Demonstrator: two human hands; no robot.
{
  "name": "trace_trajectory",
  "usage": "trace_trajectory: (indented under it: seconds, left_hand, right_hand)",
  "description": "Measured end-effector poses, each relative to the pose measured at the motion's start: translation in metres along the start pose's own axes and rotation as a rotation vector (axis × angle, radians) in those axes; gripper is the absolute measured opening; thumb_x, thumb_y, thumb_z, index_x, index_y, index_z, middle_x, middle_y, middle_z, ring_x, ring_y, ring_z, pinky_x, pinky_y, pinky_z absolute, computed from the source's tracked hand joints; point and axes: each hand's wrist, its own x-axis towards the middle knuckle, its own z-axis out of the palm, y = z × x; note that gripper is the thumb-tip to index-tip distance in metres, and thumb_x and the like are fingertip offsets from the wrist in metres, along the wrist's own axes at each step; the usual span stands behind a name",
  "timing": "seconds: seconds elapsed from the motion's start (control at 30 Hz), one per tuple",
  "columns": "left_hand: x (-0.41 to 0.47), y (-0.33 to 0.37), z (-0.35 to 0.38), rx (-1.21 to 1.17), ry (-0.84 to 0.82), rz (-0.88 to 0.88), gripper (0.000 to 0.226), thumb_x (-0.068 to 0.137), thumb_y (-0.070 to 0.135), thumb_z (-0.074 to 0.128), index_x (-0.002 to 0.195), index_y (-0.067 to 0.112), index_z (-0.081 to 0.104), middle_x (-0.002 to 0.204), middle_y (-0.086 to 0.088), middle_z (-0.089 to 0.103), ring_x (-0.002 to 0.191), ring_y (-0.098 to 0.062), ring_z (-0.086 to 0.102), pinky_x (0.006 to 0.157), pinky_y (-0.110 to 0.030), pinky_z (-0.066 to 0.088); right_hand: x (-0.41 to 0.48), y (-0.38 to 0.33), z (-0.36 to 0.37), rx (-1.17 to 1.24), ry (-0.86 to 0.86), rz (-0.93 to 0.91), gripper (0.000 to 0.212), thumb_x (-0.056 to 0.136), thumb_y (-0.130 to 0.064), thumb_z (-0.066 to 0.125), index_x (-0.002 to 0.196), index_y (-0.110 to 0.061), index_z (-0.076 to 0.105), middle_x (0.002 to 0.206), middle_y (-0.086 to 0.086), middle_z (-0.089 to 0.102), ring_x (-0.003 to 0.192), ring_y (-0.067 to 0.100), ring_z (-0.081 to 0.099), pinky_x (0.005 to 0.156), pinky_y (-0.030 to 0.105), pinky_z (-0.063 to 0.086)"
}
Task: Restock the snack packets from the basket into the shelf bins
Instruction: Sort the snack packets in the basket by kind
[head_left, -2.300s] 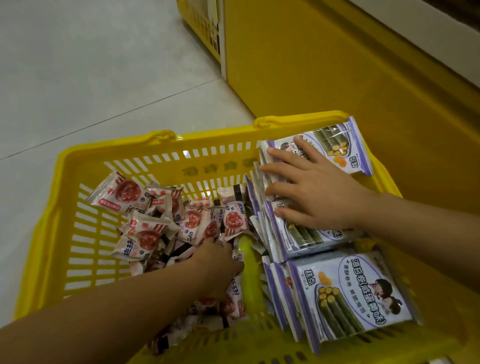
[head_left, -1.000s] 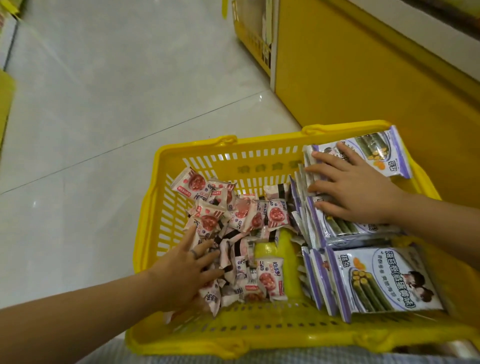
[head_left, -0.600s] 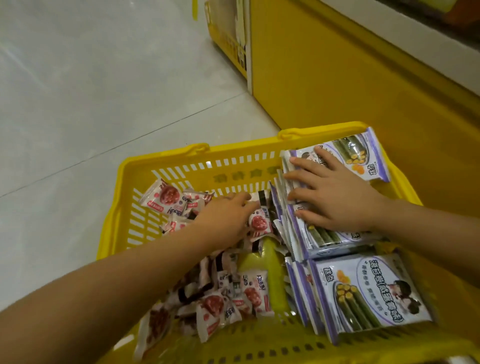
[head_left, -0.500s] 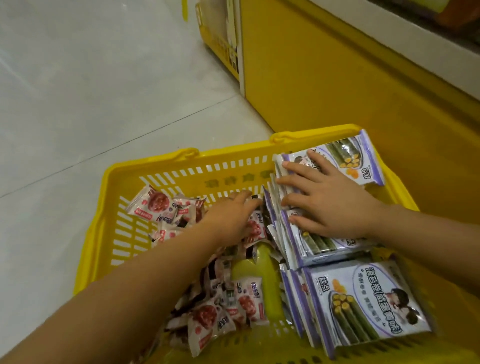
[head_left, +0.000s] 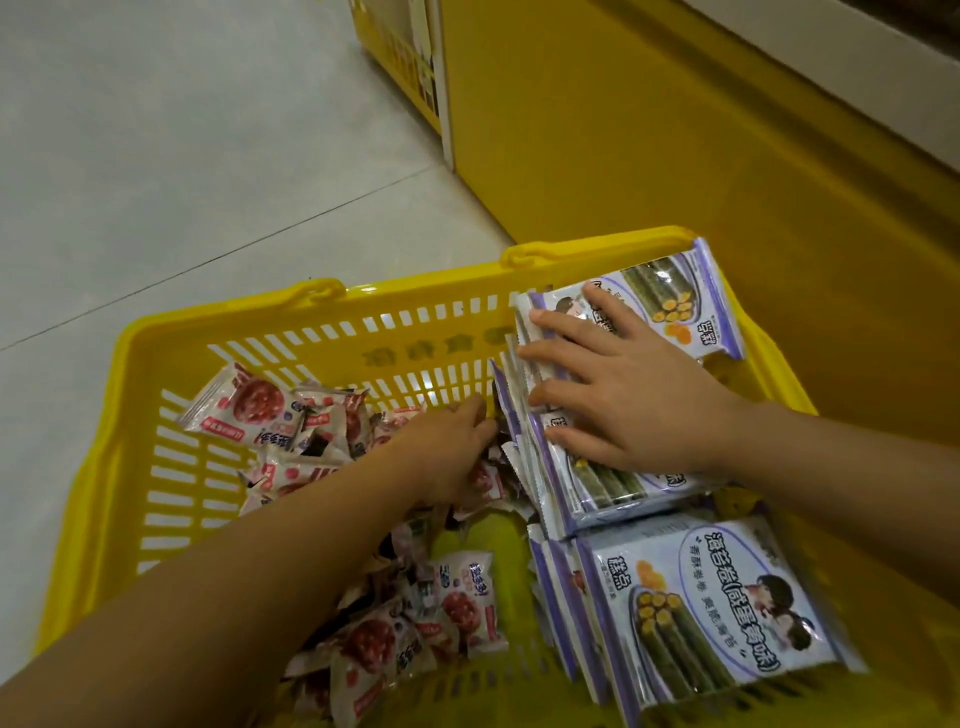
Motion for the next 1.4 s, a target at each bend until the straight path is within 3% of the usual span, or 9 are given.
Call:
trace_trajectory:
  seconds: [0.23,0.3,0.4,0.63,0.87,1.13,1.23,1.33,1.4]
  left_hand:
    - [0.002,0.001,0.006,-0.022,-0.127,-0.084,0.106,0.070,0.063,0.071,0.147,0.020,0.012,0.139,-0.012,0.038,0.114,-0.034,0.047,0.086,-0.040,0.043]
    - [0.001,0.005,0.009,0.059,-0.147,-0.108,0.118,0.067,0.065,0.072,0.150,0.025,-0.002,0.145,-0.014,0.032,0.119,-0.037,0.047,0.095,-0.043,0.040]
    - [0.003,0.015,0.016,0.181,-0.131,-0.201,0.122,0.071,0.066,0.068,0.149,0.023,-0.014,0.147,-0.022,0.030,0.127,-0.039,0.042,0.111,-0.051,0.022]
    - [-0.003,0.015,0.017,0.066,0.063,-0.256,0.097,0.076,0.051,0.071,0.146,0.022,0.009,0.129,-0.013,0.052,0.114,-0.033,0.053,0.109,-0.051,0.025]
    - [-0.064,-0.005,-0.030,-0.086,0.268,-0.171,0.098,0.072,0.062,0.065,0.146,0.031,0.010,0.140,-0.002,0.049,0.122,-0.023,0.052,0.110,-0.042,0.027]
    - [-0.178,-0.044,-0.078,0.233,0.168,-0.300,0.098,0.068,0.065,0.065,0.145,0.033,0.014,0.139,0.003,0.048,0.124,-0.020,0.051,0.109,-0.041,0.027]
    - [-0.210,-0.046,-0.070,0.401,0.004,-0.359,0.094,0.078,0.058,0.059,0.149,0.031,0.003,0.153,-0.010,0.029,0.135,-0.030,0.038,0.109,-0.051,0.022]
    - [-0.220,-0.033,-0.045,0.464,-0.189,-0.324,0.097,0.083,0.072,0.039,0.149,0.028,-0.017,0.156,-0.017,-0.020,0.147,-0.037,-0.004,0.102,-0.071,-0.014]
    - [-0.216,-0.025,-0.032,0.458,-0.214,-0.282,0.088,0.085,0.077,0.018,0.146,0.028,-0.023,0.148,-0.016,-0.031,0.138,-0.039,-0.026,0.090,-0.069,-0.034]
  right_hand:
    - [0.000,-0.001,0.000,-0.006,-0.006,0.000,0.038,0.092,-0.051,0.042,0.103,-0.026,0.069,0.136,0.006,0.056,0.139,0.029,0.036,0.113,0.060,0.021]
    - [0.000,-0.001,0.000,-0.012,-0.006,-0.001,0.037,0.092,-0.050,0.044,0.103,-0.026,0.069,0.136,0.006,0.056,0.139,0.029,0.036,0.112,0.060,0.022]
    - [-0.001,-0.001,0.000,-0.017,-0.004,0.001,0.034,0.092,-0.050,0.048,0.103,-0.026,0.069,0.136,0.006,0.056,0.139,0.029,0.037,0.112,0.060,0.022]
    - [-0.001,0.000,0.000,-0.015,-0.007,-0.003,0.034,0.092,-0.050,0.046,0.104,-0.026,0.068,0.136,0.006,0.055,0.139,0.029,0.036,0.112,0.060,0.022]
    - [-0.001,0.001,0.001,-0.012,-0.034,-0.001,0.037,0.093,-0.051,0.041,0.104,-0.027,0.068,0.137,0.005,0.054,0.140,0.028,0.035,0.113,0.060,0.021]
    - [0.000,-0.001,-0.002,0.001,-0.051,0.020,0.044,0.094,-0.053,0.032,0.103,-0.029,0.068,0.137,0.003,0.055,0.140,0.028,0.035,0.114,0.058,0.019]
    - [-0.001,-0.001,-0.002,0.005,-0.028,0.014,0.044,0.093,-0.052,0.032,0.100,-0.028,0.069,0.134,0.004,0.056,0.138,0.029,0.037,0.113,0.059,0.020]
    - [0.000,-0.002,0.000,0.016,0.004,0.011,0.042,0.092,-0.051,0.035,0.097,-0.027,0.069,0.131,0.006,0.059,0.137,0.030,0.040,0.112,0.060,0.021]
    - [0.000,-0.002,0.001,0.017,0.019,0.009,0.041,0.091,-0.051,0.036,0.096,-0.027,0.068,0.129,0.006,0.060,0.136,0.030,0.041,0.112,0.059,0.021]
